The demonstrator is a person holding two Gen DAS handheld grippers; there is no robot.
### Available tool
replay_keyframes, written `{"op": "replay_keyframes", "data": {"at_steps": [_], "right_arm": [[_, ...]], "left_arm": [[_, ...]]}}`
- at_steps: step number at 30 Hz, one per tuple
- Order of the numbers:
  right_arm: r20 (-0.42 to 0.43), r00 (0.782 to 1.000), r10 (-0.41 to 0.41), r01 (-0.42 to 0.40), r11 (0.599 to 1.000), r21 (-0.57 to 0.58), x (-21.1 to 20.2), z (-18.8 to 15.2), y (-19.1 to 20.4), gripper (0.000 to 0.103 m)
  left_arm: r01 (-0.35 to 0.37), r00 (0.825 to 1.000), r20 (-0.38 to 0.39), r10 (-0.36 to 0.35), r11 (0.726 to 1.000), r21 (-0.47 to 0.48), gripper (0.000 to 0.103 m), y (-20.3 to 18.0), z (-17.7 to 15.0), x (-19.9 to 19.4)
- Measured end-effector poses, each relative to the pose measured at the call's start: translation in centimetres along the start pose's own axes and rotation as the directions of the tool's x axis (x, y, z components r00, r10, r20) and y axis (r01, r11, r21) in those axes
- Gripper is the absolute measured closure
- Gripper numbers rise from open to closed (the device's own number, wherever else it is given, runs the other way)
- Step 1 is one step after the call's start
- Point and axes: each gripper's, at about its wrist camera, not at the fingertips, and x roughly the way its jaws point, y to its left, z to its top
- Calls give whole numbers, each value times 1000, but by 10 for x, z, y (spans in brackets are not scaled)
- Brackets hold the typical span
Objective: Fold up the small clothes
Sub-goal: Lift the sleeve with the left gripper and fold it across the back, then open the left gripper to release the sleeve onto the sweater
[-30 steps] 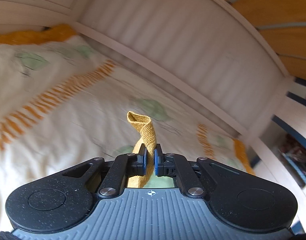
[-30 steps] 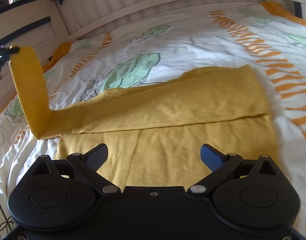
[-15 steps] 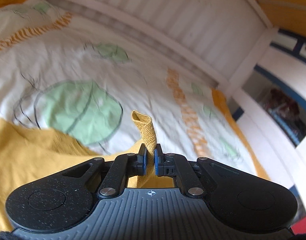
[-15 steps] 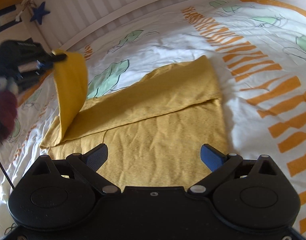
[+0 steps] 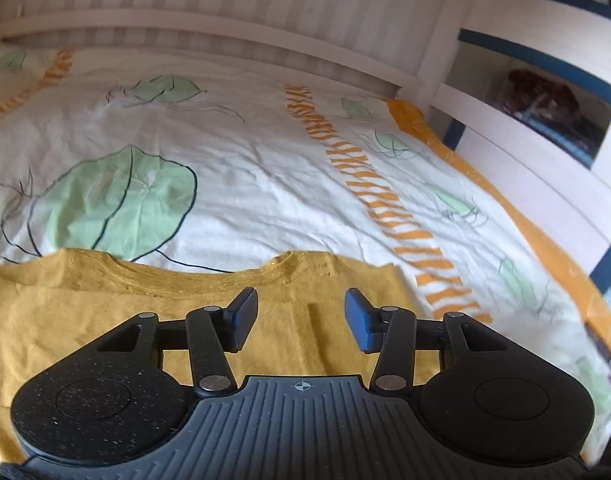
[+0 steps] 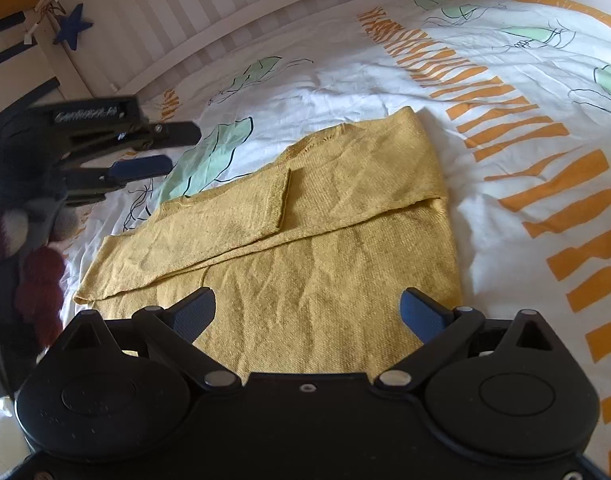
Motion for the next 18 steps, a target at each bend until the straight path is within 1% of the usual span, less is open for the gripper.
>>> {"op": "replay_keyframes", "data": {"at_steps": [2, 4, 7, 9, 12, 15, 18], "right_arm": [[2, 1000, 4, -4, 1000, -8, 2, 3, 2, 3], [6, 1000, 14, -14, 1000, -17, 5, 8, 5, 3], [13, 999, 32, -31, 999, -34, 11, 15, 9, 3], [18, 999, 45, -44, 998, -48, 16, 20, 13, 3], [30, 997, 70, -67, 995, -71, 24, 29, 19, 4], [31, 996, 89, -86, 992, -93, 34, 37, 27, 4], [27, 995, 100, -97, 990, -107, 46, 46, 33, 4]], "left_arm": [[-26, 1000, 7, 26, 1000, 16, 52, 3, -8, -7], [-75, 997, 0, 75, 997, 19, 52, 11, -17, -11], [-146, 989, -14, 146, 989, -19, 52, 35, -34, -20], [-196, 980, -27, 195, 979, -53, 52, 53, -46, -26], [-271, 962, -47, 268, 959, -82, 52, 80, -60, -33], [-326, 945, -68, 321, 939, -105, 52, 103, -70, -39], [-370, 929, -64, 365, 922, -111, 52, 120, -78, -42]]}}
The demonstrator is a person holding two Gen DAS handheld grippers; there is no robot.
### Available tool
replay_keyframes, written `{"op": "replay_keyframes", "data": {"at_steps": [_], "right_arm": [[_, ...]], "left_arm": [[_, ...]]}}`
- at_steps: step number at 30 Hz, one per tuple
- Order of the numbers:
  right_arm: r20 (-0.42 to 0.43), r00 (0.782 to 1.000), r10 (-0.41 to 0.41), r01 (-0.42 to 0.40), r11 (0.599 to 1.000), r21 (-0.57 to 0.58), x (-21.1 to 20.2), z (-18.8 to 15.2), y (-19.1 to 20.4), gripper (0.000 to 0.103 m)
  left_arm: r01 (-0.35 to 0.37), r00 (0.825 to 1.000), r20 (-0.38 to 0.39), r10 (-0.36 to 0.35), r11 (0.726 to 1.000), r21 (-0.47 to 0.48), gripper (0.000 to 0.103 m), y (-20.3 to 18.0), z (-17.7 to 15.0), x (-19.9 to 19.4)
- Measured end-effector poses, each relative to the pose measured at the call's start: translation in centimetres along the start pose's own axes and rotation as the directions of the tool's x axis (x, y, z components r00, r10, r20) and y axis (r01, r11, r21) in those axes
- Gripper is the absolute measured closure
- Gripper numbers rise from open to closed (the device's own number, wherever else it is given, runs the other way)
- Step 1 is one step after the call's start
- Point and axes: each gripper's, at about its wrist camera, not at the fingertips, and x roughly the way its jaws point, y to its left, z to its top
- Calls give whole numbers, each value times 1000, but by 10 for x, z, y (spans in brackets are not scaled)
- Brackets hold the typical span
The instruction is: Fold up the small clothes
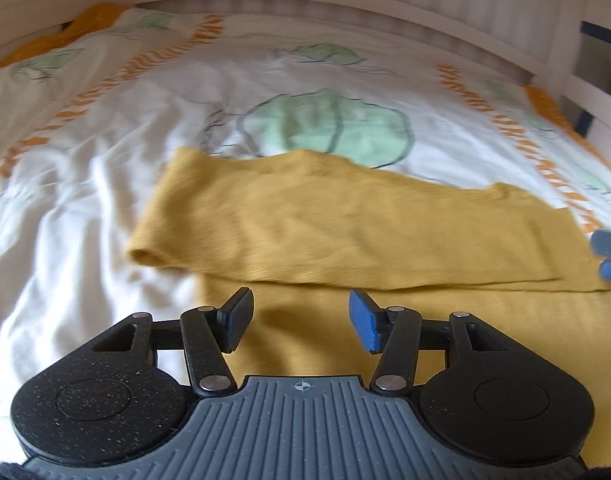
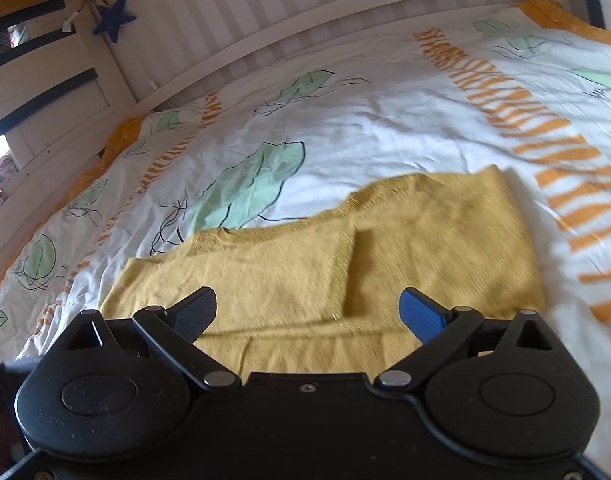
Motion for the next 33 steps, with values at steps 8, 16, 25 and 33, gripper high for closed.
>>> {"op": "replay_keyframes", "data": {"at_steps": [8, 16, 25, 33], "right_arm": [[-64, 998, 21, -22, 1000, -16, 31, 11, 2, 13], [-110, 994, -1, 3, 1000, 25, 56, 11, -9, 20], [-136, 990, 31, -20, 997, 76, 70, 22, -15, 74], [-87, 976, 202, -202, 979, 13, 35, 63, 19, 87]], "left_arm": [[-31, 996, 80, 25, 997, 69, 43, 7, -27, 6], [6, 996, 83, -8, 999, 34, 39, 14, -30, 9], [12, 996, 84, -14, 1000, 24, 38, 15, -31, 13], [12, 996, 85, -14, 1000, 22, 38, 15, -31, 13]]}}
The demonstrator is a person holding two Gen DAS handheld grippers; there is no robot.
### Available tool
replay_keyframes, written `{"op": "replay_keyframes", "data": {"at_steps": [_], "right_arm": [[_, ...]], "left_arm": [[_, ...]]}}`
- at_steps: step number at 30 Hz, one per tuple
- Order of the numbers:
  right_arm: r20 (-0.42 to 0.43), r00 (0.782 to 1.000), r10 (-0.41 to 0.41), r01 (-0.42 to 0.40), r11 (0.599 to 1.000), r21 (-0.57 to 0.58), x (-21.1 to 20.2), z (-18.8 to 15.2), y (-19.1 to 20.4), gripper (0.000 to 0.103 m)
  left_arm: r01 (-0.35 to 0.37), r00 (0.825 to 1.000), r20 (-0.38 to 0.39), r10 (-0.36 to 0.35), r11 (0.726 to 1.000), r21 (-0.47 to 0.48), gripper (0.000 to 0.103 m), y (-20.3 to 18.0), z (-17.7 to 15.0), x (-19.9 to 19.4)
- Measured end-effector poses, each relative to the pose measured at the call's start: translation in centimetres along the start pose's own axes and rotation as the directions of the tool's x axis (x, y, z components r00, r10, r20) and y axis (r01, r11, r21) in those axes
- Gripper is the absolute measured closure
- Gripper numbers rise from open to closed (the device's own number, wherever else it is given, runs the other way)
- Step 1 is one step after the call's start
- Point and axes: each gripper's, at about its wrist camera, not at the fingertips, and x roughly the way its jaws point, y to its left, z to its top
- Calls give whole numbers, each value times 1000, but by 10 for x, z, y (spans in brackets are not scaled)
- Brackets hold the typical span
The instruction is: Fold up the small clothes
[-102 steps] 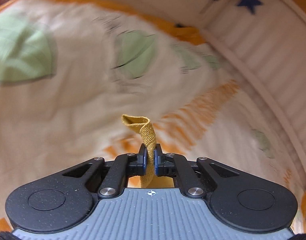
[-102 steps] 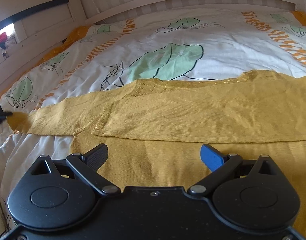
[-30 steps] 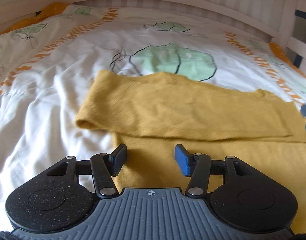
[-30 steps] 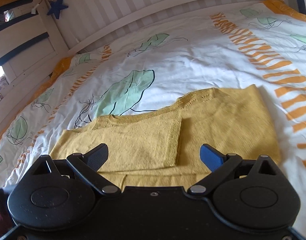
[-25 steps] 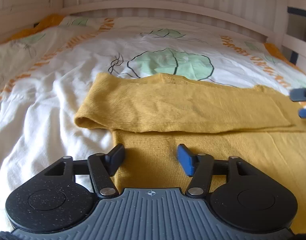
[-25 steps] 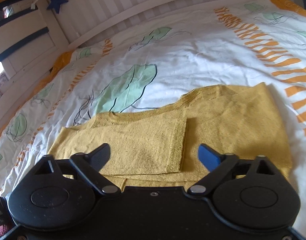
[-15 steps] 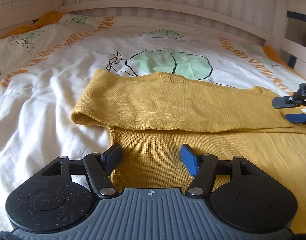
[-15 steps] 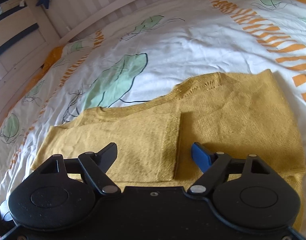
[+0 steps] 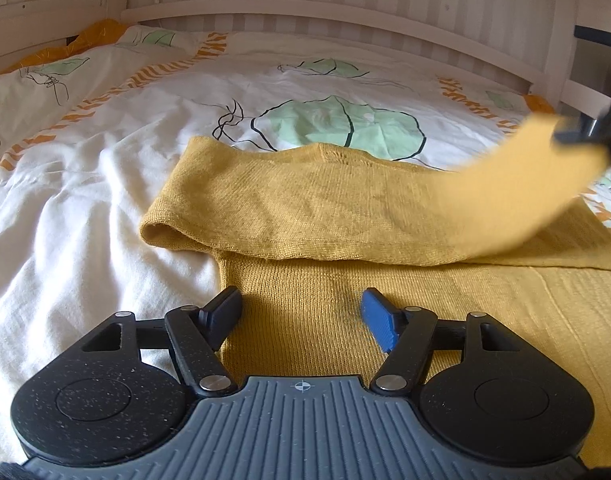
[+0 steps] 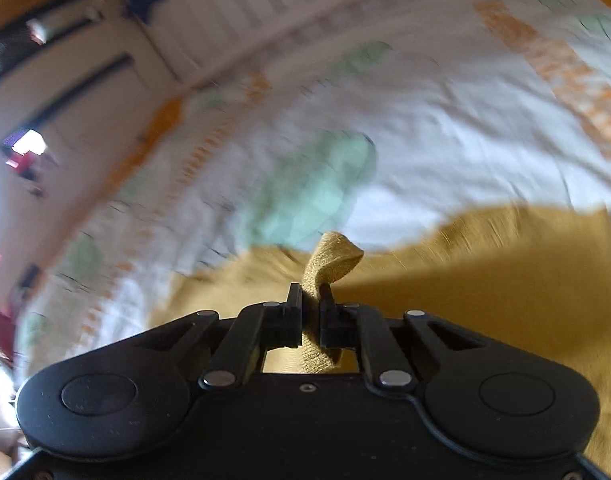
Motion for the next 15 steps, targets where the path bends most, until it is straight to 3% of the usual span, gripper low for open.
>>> {"op": "replay_keyframes", "data": {"at_steps": [2, 6, 11, 15], "right_arm": [[42, 999, 14, -14, 1000, -10, -20, 13, 0, 89], [71, 991, -115, 115, 993, -3, -42, 26, -25, 89], [-4, 963, -268, 268, 963, 23, -27, 13, -63, 89], [-46, 946, -321, 322, 947, 20, -14, -4, -79, 89]], "left_arm": [[0, 1000, 0, 0, 1000, -1, 38, 0, 0, 0], [1, 1000, 1, -1, 1000, -1, 38, 0, 0, 0], [-1, 1000, 0, 1, 1000, 1, 38, 0, 0, 0], [-1, 1000, 1, 1, 1000, 1, 38, -1, 0, 1]]}}
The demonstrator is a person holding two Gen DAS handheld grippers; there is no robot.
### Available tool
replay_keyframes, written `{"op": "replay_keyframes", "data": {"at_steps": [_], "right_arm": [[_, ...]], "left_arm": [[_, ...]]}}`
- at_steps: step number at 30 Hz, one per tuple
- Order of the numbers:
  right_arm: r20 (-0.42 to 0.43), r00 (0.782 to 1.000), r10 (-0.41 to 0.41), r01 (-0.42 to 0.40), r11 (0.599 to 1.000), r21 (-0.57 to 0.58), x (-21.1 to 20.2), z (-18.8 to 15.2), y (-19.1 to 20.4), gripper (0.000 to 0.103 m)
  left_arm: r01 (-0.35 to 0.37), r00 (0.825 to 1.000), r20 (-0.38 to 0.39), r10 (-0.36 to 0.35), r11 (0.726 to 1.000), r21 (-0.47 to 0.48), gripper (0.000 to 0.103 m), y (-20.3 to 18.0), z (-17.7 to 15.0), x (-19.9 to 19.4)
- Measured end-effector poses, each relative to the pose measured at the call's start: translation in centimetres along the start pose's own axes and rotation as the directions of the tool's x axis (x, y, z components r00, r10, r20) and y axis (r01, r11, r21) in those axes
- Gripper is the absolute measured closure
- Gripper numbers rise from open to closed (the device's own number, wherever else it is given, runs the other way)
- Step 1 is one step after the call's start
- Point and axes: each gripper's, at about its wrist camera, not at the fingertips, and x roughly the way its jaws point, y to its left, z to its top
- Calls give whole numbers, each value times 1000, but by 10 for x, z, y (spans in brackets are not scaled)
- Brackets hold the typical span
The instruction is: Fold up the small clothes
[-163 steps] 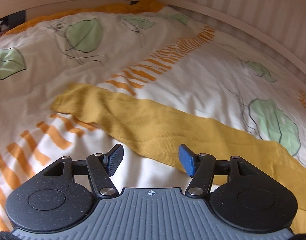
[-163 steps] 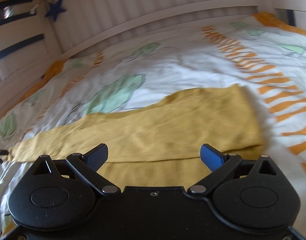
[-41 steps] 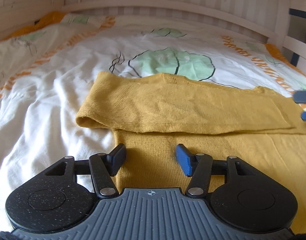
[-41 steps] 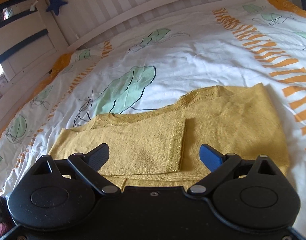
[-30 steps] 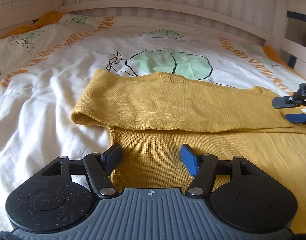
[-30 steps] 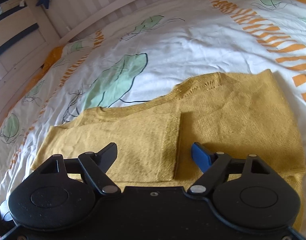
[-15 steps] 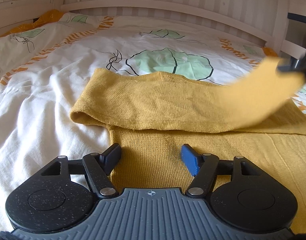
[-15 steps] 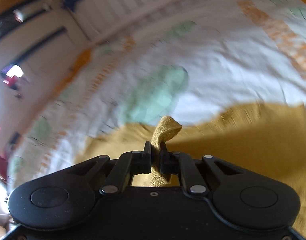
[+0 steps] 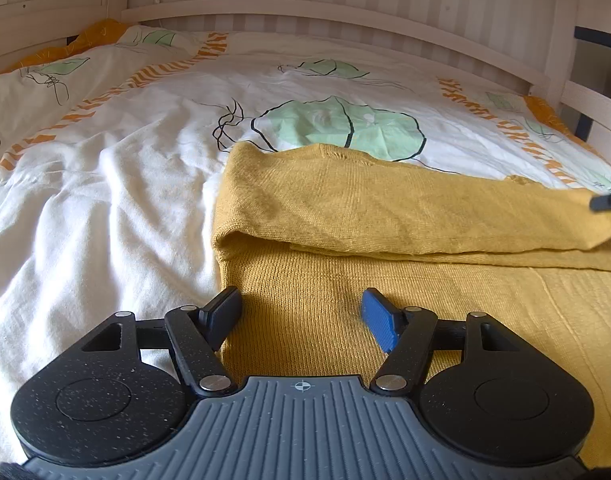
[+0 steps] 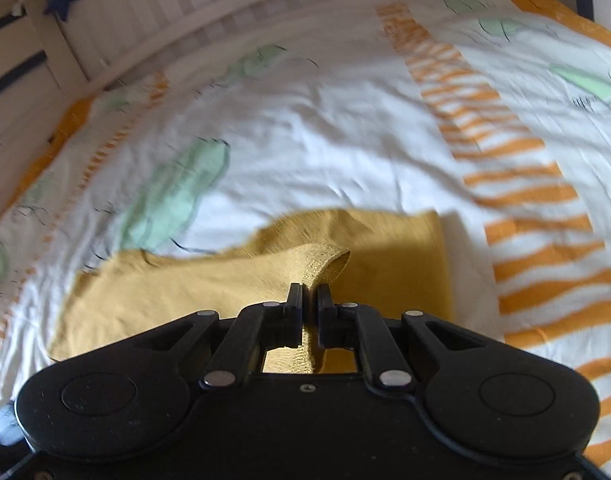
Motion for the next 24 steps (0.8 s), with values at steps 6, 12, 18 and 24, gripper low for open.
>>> {"op": "replay_keyframes", "data": {"at_steps": [6, 12, 18, 24], "right_arm": [[27, 998, -49, 49, 999, -4, -8, -7, -10, 89], [5, 992, -127, 126, 992, 22, -2, -15, -27, 89], [93, 994, -58, 51, 996, 76, -17, -23, -28, 76], [60, 998, -18, 15, 998, 54, -1, -23, -13, 47]], "left_arm": [[0, 1000, 0, 0, 1000, 0, 38, 0, 0, 0], [0, 1000, 1, 0, 1000, 0, 37, 0, 0, 0], [-4, 1000, 1, 4, 1000, 4, 37, -1, 0, 0], [-4, 1000, 1, 4, 1000, 6, 37, 0, 0, 0]]}}
